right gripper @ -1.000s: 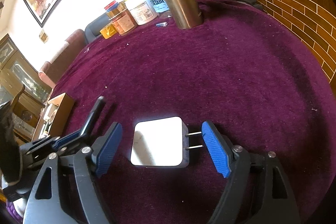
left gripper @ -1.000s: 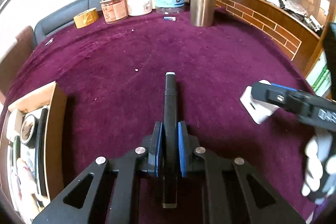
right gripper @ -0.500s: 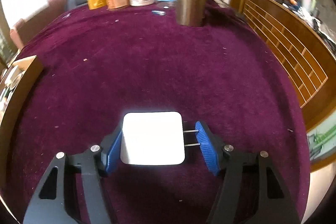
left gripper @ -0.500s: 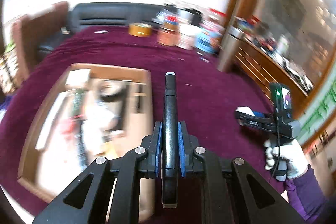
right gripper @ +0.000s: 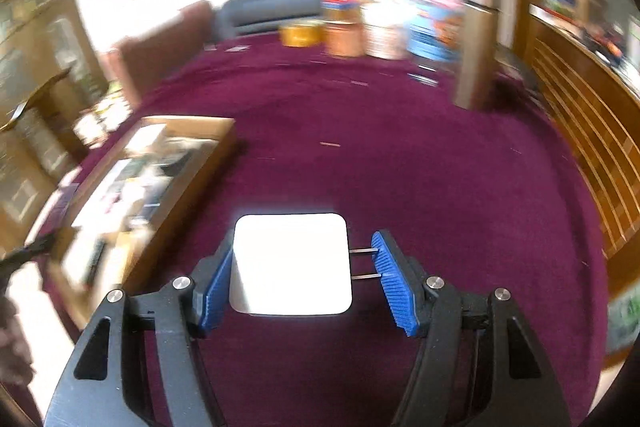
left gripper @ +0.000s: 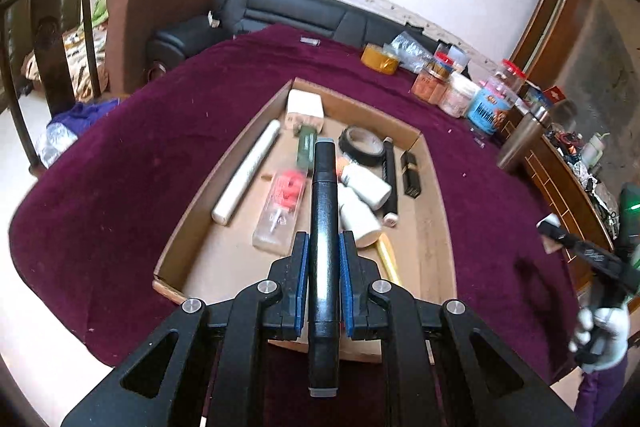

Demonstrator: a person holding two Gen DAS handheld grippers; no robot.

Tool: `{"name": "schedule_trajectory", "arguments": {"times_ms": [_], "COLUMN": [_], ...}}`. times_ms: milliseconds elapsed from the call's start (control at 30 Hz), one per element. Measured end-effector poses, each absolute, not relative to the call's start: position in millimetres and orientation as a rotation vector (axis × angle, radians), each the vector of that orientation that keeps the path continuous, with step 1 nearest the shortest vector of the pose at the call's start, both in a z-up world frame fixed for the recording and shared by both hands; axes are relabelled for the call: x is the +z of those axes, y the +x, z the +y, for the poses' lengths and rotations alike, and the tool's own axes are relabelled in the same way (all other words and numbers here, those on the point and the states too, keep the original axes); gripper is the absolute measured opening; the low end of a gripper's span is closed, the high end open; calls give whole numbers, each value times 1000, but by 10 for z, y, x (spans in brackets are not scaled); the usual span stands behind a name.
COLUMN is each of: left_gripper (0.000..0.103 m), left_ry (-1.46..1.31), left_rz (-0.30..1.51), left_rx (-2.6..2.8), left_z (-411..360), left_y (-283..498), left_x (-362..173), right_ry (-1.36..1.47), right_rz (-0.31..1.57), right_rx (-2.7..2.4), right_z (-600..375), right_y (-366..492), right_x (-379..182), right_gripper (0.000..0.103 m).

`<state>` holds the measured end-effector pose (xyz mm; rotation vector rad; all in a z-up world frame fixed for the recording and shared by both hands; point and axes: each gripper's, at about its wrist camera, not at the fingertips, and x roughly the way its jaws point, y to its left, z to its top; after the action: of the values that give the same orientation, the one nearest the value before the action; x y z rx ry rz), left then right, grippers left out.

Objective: Organize rigid objects
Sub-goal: 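Carry the black pen and charger into the tray and open both grippers, then withdraw both grippers up and away from the tray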

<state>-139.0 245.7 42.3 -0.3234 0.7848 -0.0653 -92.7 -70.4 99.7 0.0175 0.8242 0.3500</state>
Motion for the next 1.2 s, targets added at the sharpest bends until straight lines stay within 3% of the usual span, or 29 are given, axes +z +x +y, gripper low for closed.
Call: {"name": "schedule_trajectory", "arguments": {"times_ms": [433, 567, 733, 933, 1033, 1200], "left_gripper": [13, 14, 40, 55, 57, 57], "left_ry": [-263, -312, -360, -397, -379, -340], "left_rz": [922, 869, 764, 707, 693, 666], "left_rx": [7, -13, 5, 27, 40, 70], "left_z": [2338, 2394, 2533, 2672, 2665, 2604], "left_y": [-973, -1127, -1388, -1556, -1591, -1636], "left_x": [54, 131, 385, 565, 596, 637], "right_ry": [-125, -178, -220, -338, -328, -241], "right_rz": [932, 957, 955, 922, 916, 872], "right_rx": [605, 613, 595, 552, 555, 563], "right_z": [619, 791, 907, 1047, 1009, 861], "right_y": [-984, -954, -912, -943, -958, -956], "right_x": [725, 594, 527, 473, 514, 657], "right_gripper": [65, 66, 66, 66, 66, 74]}}
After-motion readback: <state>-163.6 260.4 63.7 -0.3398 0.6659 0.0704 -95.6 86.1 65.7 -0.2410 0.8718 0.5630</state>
